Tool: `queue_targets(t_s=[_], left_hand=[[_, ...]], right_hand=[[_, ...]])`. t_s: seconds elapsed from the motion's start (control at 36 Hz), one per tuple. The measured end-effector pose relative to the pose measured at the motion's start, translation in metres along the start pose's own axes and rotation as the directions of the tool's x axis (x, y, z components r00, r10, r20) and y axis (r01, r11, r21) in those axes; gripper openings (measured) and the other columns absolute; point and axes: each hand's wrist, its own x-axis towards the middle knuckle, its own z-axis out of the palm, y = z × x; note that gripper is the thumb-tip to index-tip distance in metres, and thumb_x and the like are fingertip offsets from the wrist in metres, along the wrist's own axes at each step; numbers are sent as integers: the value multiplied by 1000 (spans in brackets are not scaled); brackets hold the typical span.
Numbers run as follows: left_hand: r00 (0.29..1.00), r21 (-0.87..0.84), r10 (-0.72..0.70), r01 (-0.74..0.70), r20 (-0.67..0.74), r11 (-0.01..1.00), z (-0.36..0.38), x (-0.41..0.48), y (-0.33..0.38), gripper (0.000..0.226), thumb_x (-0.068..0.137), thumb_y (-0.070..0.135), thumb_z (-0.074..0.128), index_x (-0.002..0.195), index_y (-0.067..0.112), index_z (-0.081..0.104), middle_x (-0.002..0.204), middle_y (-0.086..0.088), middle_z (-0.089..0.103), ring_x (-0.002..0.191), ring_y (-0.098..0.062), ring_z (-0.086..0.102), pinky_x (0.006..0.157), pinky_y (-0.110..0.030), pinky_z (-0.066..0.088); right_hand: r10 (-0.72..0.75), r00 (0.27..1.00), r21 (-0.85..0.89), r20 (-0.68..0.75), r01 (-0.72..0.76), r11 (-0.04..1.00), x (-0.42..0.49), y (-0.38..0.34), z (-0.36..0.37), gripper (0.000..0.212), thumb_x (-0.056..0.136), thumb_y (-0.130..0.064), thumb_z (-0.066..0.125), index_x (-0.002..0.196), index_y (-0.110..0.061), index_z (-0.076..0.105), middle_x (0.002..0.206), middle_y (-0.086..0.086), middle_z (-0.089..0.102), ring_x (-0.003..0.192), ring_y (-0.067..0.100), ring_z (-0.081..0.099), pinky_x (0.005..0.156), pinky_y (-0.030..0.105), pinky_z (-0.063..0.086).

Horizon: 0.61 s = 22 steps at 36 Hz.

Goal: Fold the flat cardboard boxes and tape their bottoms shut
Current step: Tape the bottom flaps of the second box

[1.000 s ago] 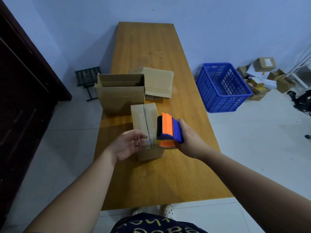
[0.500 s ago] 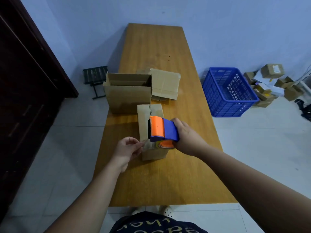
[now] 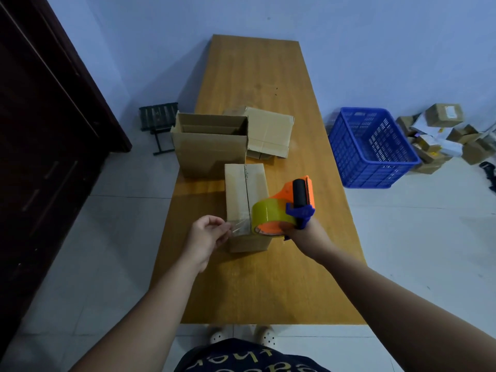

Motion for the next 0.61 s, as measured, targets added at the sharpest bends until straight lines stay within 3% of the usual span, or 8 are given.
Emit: queue_targets(t_s=[0.08, 0.22, 0.33, 0.44, 0.61], left_hand=[[993, 79, 87, -81, -78, 994, 2, -3, -3, 7, 88, 5, 63, 93, 8, 60, 84, -7, 68, 79, -18, 65, 73, -27, 54], [976, 53, 141, -134, -164, 990, 0, -7, -8, 22, 88, 5, 63, 105, 17, 56, 93, -7, 68, 86, -20, 66, 72, -25, 51], [980, 18, 97, -96, -173, 995, -3, -7, -7, 46, 87, 4, 64, 122, 25, 44, 94, -7, 66, 86, -19, 66, 77, -29, 51], [985, -41, 37, -45, -170, 998, -2, -6, -6, 40, 88, 5, 63, 121, 21, 48, 93, -7, 66, 81, -17, 65, 77, -30, 51], [990, -284, -50, 11, -131, 959, 3, -9, -9, 33, 87, 2, 61, 116, 15, 54, 97, -12, 66, 79, -17, 64, 67, -27, 54]], right_hand=[[-31, 997, -20, -65, 30, 999, -6, -3, 5, 25, 91, -5, 55, 115, -8, 51, 83, -10, 59, 69, -1, 59, 51, 7, 42], [-130, 982, 72, -135, 141, 987, -11, -15, 17, 51, 89, -11, 67, 113, -44, 35, 103, -16, 57, 92, 1, 59, 67, 13, 50], [-143, 982, 60, -121, 151, 987, -8, -16, 20, 59, 86, -12, 72, 121, -41, 33, 110, -16, 55, 103, 4, 57, 77, 20, 52], [-137, 984, 84, -118, 147, 986, -8, -17, 18, 55, 89, -8, 66, 126, -36, 35, 106, -21, 54, 97, -1, 57, 68, 12, 50], [-149, 979, 73, -137, 160, 984, -10, -20, 15, 53, 92, -5, 59, 120, -40, 31, 104, -19, 53, 92, -2, 56, 63, 10, 45]])
